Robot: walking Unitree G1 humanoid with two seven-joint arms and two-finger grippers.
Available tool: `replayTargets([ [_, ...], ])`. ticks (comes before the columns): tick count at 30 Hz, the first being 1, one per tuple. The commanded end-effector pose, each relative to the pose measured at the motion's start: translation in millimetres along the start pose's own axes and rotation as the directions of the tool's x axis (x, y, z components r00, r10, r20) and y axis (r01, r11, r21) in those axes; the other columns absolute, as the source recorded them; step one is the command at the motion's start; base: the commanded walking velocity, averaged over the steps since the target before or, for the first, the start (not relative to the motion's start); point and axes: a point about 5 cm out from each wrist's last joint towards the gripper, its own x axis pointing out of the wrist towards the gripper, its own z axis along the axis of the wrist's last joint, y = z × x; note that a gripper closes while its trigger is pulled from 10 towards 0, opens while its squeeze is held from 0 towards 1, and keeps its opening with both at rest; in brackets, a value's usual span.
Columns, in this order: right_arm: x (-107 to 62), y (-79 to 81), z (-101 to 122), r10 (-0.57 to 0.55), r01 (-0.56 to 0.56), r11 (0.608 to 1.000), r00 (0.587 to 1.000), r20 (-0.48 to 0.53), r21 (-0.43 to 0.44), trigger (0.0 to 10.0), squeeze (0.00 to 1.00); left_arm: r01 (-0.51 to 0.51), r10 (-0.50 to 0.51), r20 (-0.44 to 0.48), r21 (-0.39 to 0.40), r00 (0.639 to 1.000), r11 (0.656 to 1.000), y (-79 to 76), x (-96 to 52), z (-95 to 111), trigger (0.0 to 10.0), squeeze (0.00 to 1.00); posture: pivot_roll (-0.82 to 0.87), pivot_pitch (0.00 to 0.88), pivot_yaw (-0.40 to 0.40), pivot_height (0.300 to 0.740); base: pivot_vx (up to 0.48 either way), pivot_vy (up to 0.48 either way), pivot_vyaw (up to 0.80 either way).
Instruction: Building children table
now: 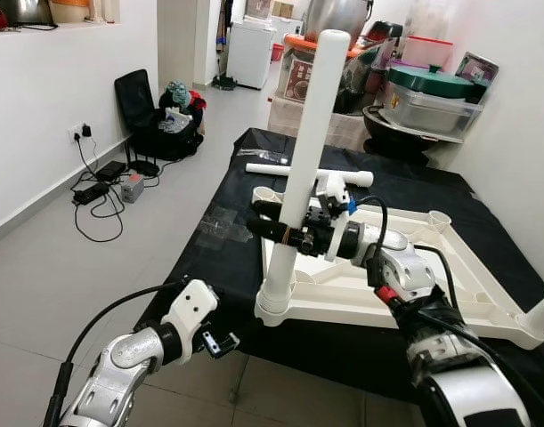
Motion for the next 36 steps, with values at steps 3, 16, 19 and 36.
replayTargets([
  [3,-11.4,6.5,-64.3,-0.03,0.068,0.98,0.98,-0.196,0.189,10.0,0.0,0.01,-0.01,0.012,-0.006,1.0,1.0,-1.3,1.9,3.9,10.0,0.0,0.13,0.0,-0.16,0.74,0.0,0.0,0.0],
  [16,-11.0,7.0,-68.0,-0.033,0.07,0.976,0.984,-0.177,0.205,10.0,0.0,0.015,-0.015,0.009,0.002,1.0,1.0,1.2,2.4,4.6,10.0,0.0,0.12,0.0,-0.148,0.74,0.0,0.0,0.0],
  [19,-11.1,7.1,-69.5,-0.037,0.074,0.976,0.983,-0.178,0.205,10.0,0.0,0.016,-0.016,0.01,0.003,1.0,1.0,1.1,2.7,5.1,10.0,0.0,0.12,0.0,-0.148,0.74,0.0,0.0,0.0],
  [36,-27.7,-8.3,-93.7,-0.483,0.519,0.855,0.797,-0.363,0.001,10.0,0.0,-0.007,0.007,0.008,-0.006,1.0,1.0,5.4,0.8,3.4,10.0,0.0,0.11,0.0,-0.149,0.74,0.0,0.0,0.0],
])
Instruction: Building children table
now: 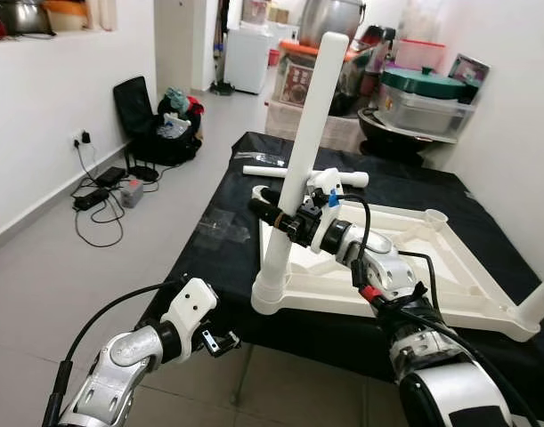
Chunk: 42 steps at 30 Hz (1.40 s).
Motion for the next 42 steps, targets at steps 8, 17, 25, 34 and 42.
replayTargets([
  [8,-64.5,-37.5,-94.3,-0.566,0.627,0.778,0.722,-0.399,0.031,10.0,0.0,-0.01,0.01,0.008,-0.004,1.0,1.0,6.6,3.6,2.4,10.0,0.0,0.08,0.0,-0.134,0.74,0.0,0.0,0.0],
  [17,-89.1,-40.6,-94.4,-0.764,0.822,0.569,0.526,-0.374,-0.007,10.0,0.0,-0.005,0.005,0.022,-0.001,1.0,1.0,6.4,9.5,5.0,10.0,0.0,0.07,0.0,-0.133,0.74,0.0,0.0,0.0],
  [25,-84.2,-33.6,-88.8,-0.798,0.845,0.533,0.489,-0.351,-0.035,10.0,0.0,-0.005,0.005,0.024,0.001,1.0,1.0,6.8,11.5,3.7,10.0,0.0,0.06,0.0,-0.132,0.74,0.0,0.0,0.0],
  [34,-82.2,-30.7,-86.8,-0.799,0.84,0.54,0.49,-0.348,-0.057,10.0,0.0,-0.011,0.011,0.023,-0.005,1.0,1.0,5.8,11.3,1.0,10.0,0.0,0.06,0.0,-0.138,0.74,0.0,0.0,0.0],
  [42,-77.9,-27.5,-85.5,-0.799,0.838,0.542,0.493,-0.344,-0.06,10.0,0.0,-0.009,0.009,0.024,-0.004,1.0,1.0,6.1,12.3,1.5,10.0,0.0,0.06,0.0,-0.134,0.74,0.0,0.0,0.0],
])
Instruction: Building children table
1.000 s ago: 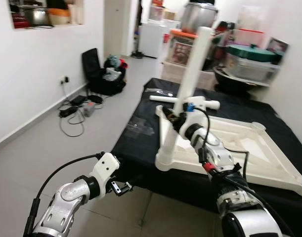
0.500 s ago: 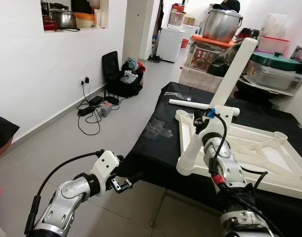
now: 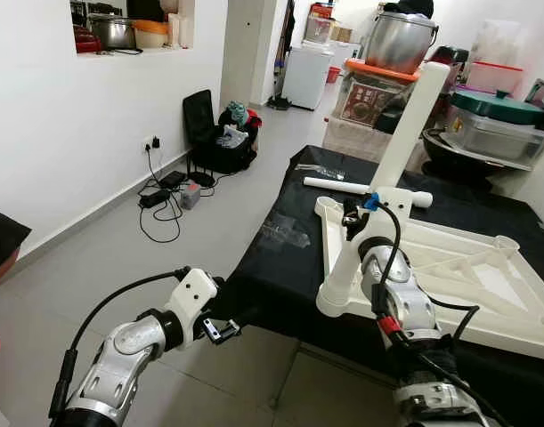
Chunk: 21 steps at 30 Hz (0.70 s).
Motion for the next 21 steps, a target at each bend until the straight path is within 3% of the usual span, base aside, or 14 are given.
replayTargets([
  [1,-16.7,-21.2,-73.2,-0.104,0.083,0.994,0.942,-0.321,-0.077,10.0,0.0,0.012,-0.012,0.004,-0.008,1.0,1.0,-3.3,3.8,-1.3,10.0,0.0,0.06,0.0,-0.132,0.74,0.0,0.0,0.0],
  [21,-20.0,-16.1,-65.2,-0.072,0.061,0.997,0.954,-0.293,-0.047,10.0,0.0,0.026,-0.026,0.011,0.0,1.0,1.0,-3.5,6.9,0.4,10.0,0.0,0.06,0.0,-0.119,0.74,0.0,0.0,0.0],
])
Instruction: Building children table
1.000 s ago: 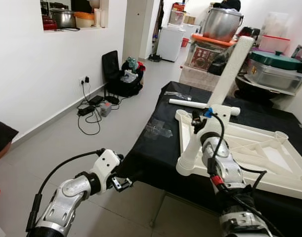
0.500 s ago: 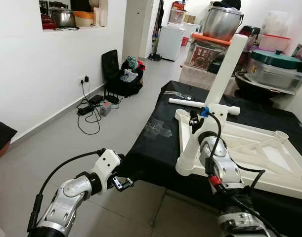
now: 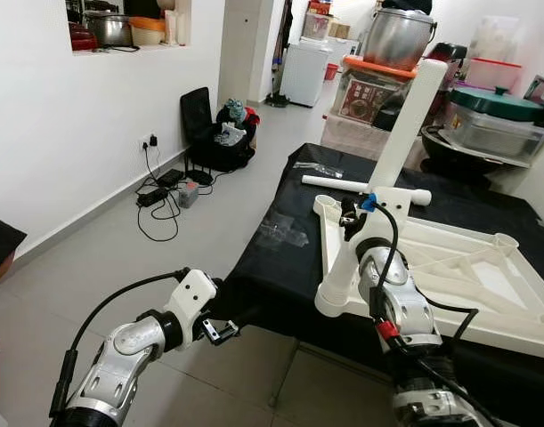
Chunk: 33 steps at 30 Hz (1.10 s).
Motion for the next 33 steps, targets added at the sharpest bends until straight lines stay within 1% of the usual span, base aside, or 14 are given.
replayTargets([
  [1,-14.8,-21.3,-68.1,-0.081,0.068,0.996,0.951,-0.299,-0.055,10.0,0.0,0.024,-0.024,0.016,0.005,1.0,1.0,-3.7,5.1,3.4,10.0,0.0,0.05,0.0,-0.118,0.74,0.0,0.0,0.0],
  [8,-14.4,-19.0,-62.9,-0.067,0.061,0.998,0.958,-0.277,-0.03,10.0,0.0,0.024,-0.024,0.014,0.01,1.0,1.0,-1.4,4.9,3.4,10.0,0.0,0.06,0.0,-0.118,0.74,0.0,0.0,0.0],
  [13,-14.6,-18.4,-62.1,-0.065,0.059,0.998,0.959,-0.276,-0.028,10.0,0.01,0.024,-0.024,0.015,0.011,1.0,1.0,-1.7,5.2,3.7,10.0,0.0,0.06,0.0,-0.118,0.74,0.0,0.0,0.0],
  [14,-14.6,-17.1,-60.9,-0.06,0.054,0.998,0.961,-0.27,-0.029,10.0,0.09,0.026,-0.026,0.015,0.011,1.0,1.0,-2.2,5.4,3.6,10.0,0.0,0.06,0.0,-0.119,0.74,0.0,0.0,0.0],
  [19,-13.6,-11.9,-51.0,-0.043,0.037,0.999,0.974,-0.224,-0.033,10.0,0.07,0.031,-0.031,0.014,0.014,0.999,0.999,-1.7,6.2,3.8,10.0,0.0,0.05,0.0,-0.112,0.74,0.0,0.0,0.0],
  [23,-14.1,-10.8,-47.7,-0.032,0.026,0.999,0.978,-0.207,-0.031,10.0,0.08,0.035,-0.035,0.015,0.018,0.999,0.999,-0.9,7.8,4.7,10.0,0.0,0.05,0.0,-0.109,0.74,0.0,0.0,0.0],
  [24,-14.3,-10.8,-47.9,-0.029,0.024,0.999,0.978,-0.207,-0.028,10.0,0.12,0.035,-0.036,0.016,0.018,0.999,0.999,-1.0,8.1,4.9,10.0,0.0,0.05,0.0,-0.109,0.74,0.0,0.0,0.0],
  [25,-14.8,-10.8,-48.2,-0.028,0.023,0.999,0.978,-0.208,-0.025,10.0,0.27,0.035,-0.035,0.017,0.018,0.999,0.999,-0.8,8.3,5.1,10.0,0.0,0.05,0.0,-0.11,0.74,0.0,0.0,0.0],
  [26,-15.1,-10.7,-48.3,-0.027,0.023,0.999,0.977,-0.209,-0.023,10.0,0.27,0.034,-0.035,0.018,0.018,0.999,0.999,-0.6,8.4,5.3,10.0,0.0,0.05,0.0,-0.11,0.74,0.0,0.0,0.0],
  [27,-15.2,-10.8,-48.1,-0.028,0.022,0.999,0.978,-0.208,-0.03,10.0,0.54,0.034,-0.034,0.017,0.018,0.999,0.999,-0.6,8.3,5.2,10.0,0.0,0.05,0.0,-0.11,0.74,0.0,0.0,0.0],
  [28,-15.2,-10.8,-47.9,-0.028,0.021,0.999,0.978,-0.207,-0.035,10.0,0.54,0.034,-0.034,0.017,0.018,0.999,0.999,-0.6,8.2,5.1,10.0,0.0,0.05,0.0,-0.11,0.74,0.0,0.0,0.0],
  [29,-15.5,-10.5,-48.0,-0.03,0.021,0.999,0.978,-0.209,-0.045,10.0,0.5,0.035,-0.035,0.016,0.018,0.999,0.999,-1.0,7.5,4.6,10.0,0.0,0.05,0.0,-0.108,0.74,0.0,0.0,0.0],
  [32,-15.7,-10.2,-48.1,-0.031,0.02,0.998,0.977,-0.21,-0.052,10.0,0.5,0.036,-0.036,0.015,0.018,0.999,0.999,-1.3,7.0,4.2,10.0,0.0,0.05,0.0,-0.108,0.74,0.0,0.0,0.0],
  [33,-15.8,-9.6,-47.1,-0.028,0.015,0.998,0.978,-0.205,-0.062,10.0,0.32,0.036,-0.037,0.013,0.018,0.999,0.999,-1.6,6.4,3.7,10.0,0.0,0.05,0.0,-0.105,0.74,0.0,0.0,0.0],
])
